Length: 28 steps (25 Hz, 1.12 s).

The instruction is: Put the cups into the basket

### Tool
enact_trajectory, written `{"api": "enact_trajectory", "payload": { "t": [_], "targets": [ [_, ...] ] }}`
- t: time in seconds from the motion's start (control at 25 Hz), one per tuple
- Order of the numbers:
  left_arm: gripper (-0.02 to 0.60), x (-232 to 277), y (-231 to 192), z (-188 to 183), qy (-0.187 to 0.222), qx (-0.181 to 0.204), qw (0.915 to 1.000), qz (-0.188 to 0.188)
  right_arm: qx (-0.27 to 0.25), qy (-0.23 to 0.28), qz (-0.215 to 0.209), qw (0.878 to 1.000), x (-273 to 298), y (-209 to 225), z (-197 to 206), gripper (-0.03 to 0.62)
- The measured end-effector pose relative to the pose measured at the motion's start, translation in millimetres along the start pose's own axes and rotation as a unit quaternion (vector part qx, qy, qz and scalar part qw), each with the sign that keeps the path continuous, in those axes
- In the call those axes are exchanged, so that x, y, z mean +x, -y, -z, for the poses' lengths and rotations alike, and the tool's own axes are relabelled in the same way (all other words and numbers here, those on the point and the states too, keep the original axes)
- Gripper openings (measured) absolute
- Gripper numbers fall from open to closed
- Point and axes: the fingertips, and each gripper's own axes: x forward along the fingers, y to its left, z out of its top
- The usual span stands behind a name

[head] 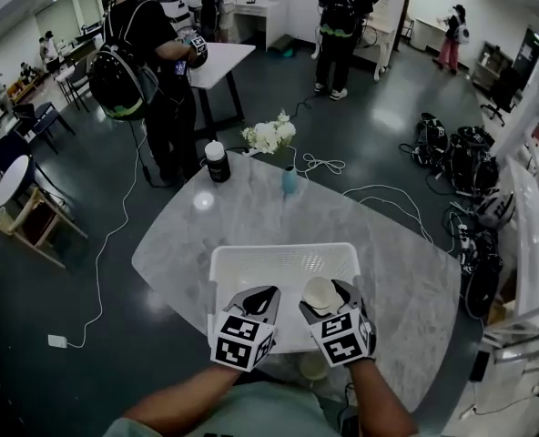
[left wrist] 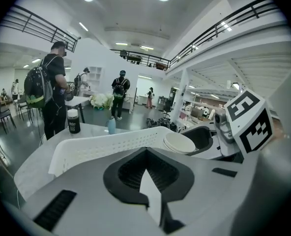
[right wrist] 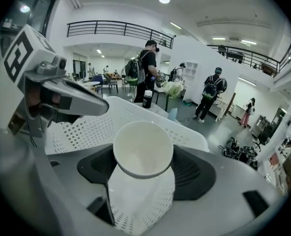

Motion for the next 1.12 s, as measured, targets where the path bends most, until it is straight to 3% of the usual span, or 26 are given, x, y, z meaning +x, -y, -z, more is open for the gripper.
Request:
{"api": "enact_trajectory", "payload": {
  "t": [0.24, 0.72, 1.12],
  "targets": [
    [0.000, 21.8, -18.7, 6.3, -0.027, -0.019, 0.9994, 0.008, 0.005, -0.030, -0.012, 0.999, 24.4, 3.6, 1.0, 0.353],
    [0.000, 50.1, -31.9, 21.6, -0.052, -0.017, 0.9985, 0.009, -0.026, -0.055, -0.048, 0.997, 72.1, 6.4, 9.8, 0.353],
    [0.000, 58.0, -43.9, 31.4, -0.063, -0.038, 0.9973, 0.006, -0.060, -0.091, -0.076, 0.991, 114.1, -6.4, 42.9, 0.353]
  ]
}}
